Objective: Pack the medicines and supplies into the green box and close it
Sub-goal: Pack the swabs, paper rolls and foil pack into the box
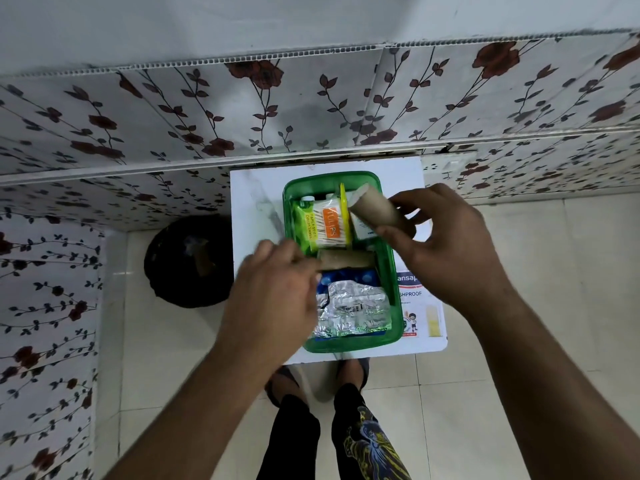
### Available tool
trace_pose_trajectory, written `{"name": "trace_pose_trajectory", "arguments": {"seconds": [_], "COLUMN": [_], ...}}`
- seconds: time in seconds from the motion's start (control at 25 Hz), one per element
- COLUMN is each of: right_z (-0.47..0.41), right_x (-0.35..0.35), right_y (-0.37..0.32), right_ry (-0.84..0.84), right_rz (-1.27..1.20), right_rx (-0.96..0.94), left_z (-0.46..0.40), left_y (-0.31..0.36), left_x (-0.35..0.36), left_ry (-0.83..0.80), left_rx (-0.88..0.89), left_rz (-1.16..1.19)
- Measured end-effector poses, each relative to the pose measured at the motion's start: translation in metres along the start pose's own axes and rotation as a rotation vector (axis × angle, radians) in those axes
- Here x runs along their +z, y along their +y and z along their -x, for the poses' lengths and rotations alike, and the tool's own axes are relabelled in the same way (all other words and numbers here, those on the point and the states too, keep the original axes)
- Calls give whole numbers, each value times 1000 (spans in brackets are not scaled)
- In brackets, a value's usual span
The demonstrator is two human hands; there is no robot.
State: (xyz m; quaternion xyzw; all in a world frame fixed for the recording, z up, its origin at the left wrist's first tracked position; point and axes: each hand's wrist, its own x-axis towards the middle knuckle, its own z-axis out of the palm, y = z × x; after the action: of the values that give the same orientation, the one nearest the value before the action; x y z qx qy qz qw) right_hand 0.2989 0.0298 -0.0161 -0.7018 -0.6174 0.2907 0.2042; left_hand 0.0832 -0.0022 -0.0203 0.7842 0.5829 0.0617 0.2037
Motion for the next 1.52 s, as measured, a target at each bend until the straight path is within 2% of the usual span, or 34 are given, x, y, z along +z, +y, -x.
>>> {"name": "trace_pose_trajectory", "arguments": {"seconds": [0.12,0.2,0.28,0.44,0.6,0.8,0.92,1.2,1.36,1.52], "right_z": [8,12,8,-14,-21,-24,-28,-28,-27,-26], "right_x": [16,32,40,53,69,74,67,61,58,66], "right_y": [-17,-23,-25,-31,-47,-33,-27,-24,-24,-22], "right_ry": [-191,-252,-181,14,230,207,261,95,145,145], "right_rz": [-43,50,152,291,410,533,482,591,683,654], "right_rx": [-46,-85,-69,64,-90,5,68,-27,-49,-29], "left_z": [-11,-16,-19,-22,-20,-23,-27,-33,-32,-33], "left_y": [-38,-62,-75,-77,-70,-71,-74,-78,-81,-79], "left_x": [-1,6,12,18,25,27,27,27,28,30], "left_ry": [230,278,266,233,231,218,209,198,177,167], "left_rx": [-371,-509,-552,-518,-500,-488,-497,-495,-501,-504], "left_rz": [460,484,492,519,546,536,535,549,528,528]}}
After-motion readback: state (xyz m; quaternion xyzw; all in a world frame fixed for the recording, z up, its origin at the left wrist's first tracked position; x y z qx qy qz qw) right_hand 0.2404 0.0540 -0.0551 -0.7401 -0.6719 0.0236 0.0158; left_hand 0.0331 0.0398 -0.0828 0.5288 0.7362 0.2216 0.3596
